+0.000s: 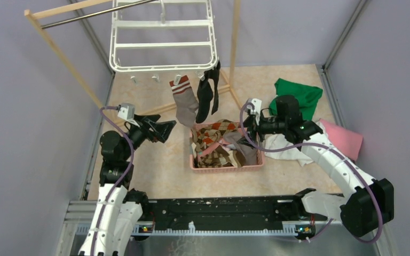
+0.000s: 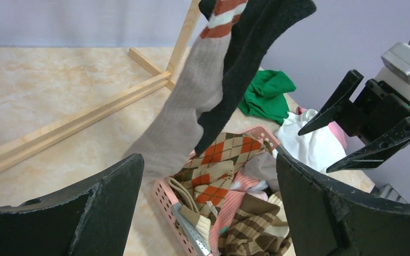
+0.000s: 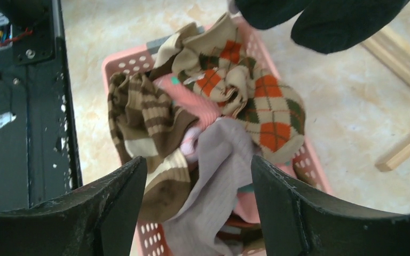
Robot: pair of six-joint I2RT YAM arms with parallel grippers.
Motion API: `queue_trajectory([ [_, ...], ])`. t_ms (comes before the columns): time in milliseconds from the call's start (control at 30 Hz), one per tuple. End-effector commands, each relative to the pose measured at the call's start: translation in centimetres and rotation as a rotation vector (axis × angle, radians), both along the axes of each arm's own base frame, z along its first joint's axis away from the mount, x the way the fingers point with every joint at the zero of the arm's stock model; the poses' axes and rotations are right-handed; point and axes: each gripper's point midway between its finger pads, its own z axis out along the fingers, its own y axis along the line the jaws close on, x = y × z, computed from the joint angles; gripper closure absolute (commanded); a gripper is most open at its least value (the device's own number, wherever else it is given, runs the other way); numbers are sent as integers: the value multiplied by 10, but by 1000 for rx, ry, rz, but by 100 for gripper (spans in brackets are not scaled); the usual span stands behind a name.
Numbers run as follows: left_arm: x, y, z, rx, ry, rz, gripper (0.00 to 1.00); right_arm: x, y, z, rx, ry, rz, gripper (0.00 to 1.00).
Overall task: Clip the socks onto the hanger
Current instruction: Pick up the sock from the bin.
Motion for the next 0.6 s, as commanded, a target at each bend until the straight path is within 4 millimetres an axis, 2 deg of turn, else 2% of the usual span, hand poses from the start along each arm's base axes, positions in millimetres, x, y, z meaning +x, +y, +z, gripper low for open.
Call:
queue_trajectory([
  [0, -6, -2, -2, -44, 18, -9, 2, -20, -9, -10, -53, -14, 84, 31],
  [133, -7, -1, -6, -79, 46, 0, 3, -11, -8, -28, -95, 20, 0, 43],
  [233, -7, -1, -9, -112, 75, 8, 5, -1, -3, -39, -124, 6, -83, 43],
  [500, -7, 1, -16, -149, 153, 32, 11, 4, 14, -67, -194, -1, -128, 44],
  [567, -8, 2, -16, -156, 161, 36, 12, 6, 16, -70, -205, -2, -130, 50],
])
